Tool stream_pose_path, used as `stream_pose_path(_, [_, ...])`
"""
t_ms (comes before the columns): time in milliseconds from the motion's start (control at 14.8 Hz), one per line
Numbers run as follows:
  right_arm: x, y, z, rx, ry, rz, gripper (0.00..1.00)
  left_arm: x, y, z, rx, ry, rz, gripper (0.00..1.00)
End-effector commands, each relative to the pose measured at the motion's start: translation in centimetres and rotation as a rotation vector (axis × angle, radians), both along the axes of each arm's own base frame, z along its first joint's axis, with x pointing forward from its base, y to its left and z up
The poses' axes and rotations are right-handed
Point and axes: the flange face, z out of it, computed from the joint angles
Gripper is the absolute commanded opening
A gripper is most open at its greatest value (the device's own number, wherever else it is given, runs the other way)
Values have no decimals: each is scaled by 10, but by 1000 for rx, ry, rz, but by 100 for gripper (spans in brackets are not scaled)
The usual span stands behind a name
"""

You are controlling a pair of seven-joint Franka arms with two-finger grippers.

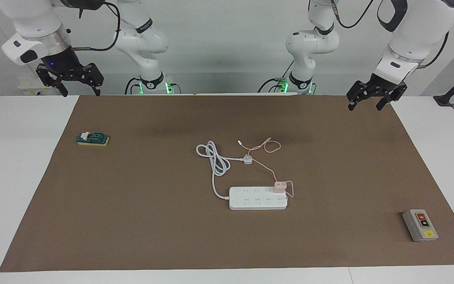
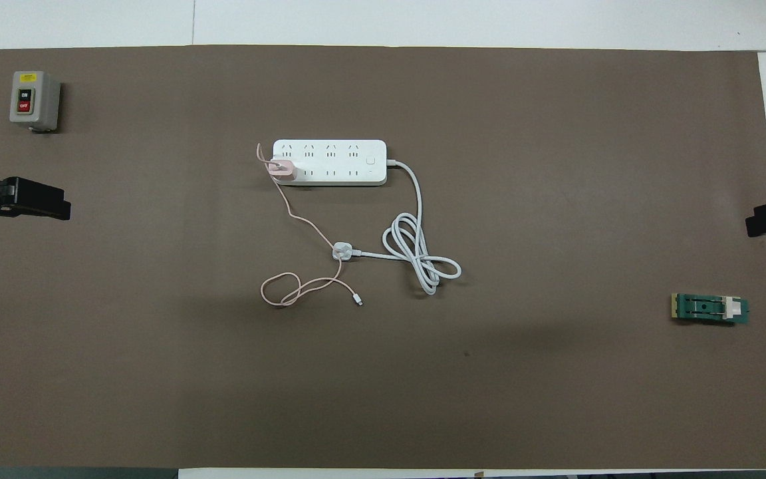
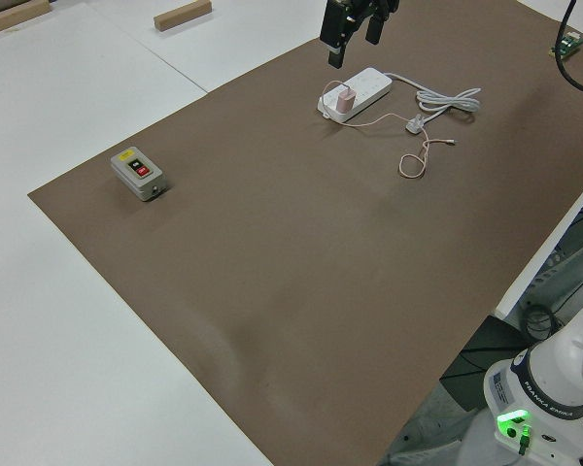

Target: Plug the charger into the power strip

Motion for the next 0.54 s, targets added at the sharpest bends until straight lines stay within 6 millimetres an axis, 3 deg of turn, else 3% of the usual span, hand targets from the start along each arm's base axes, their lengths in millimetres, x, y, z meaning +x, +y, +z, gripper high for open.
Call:
stream_pose_path(0, [-6, -1, 1, 21, -11, -12, 100, -8, 5, -1, 13, -18, -8, 100])
stream_pose_path(474, [-6, -1, 1, 21, -11, -12, 100, -8, 5, -1, 10, -12, -6, 100])
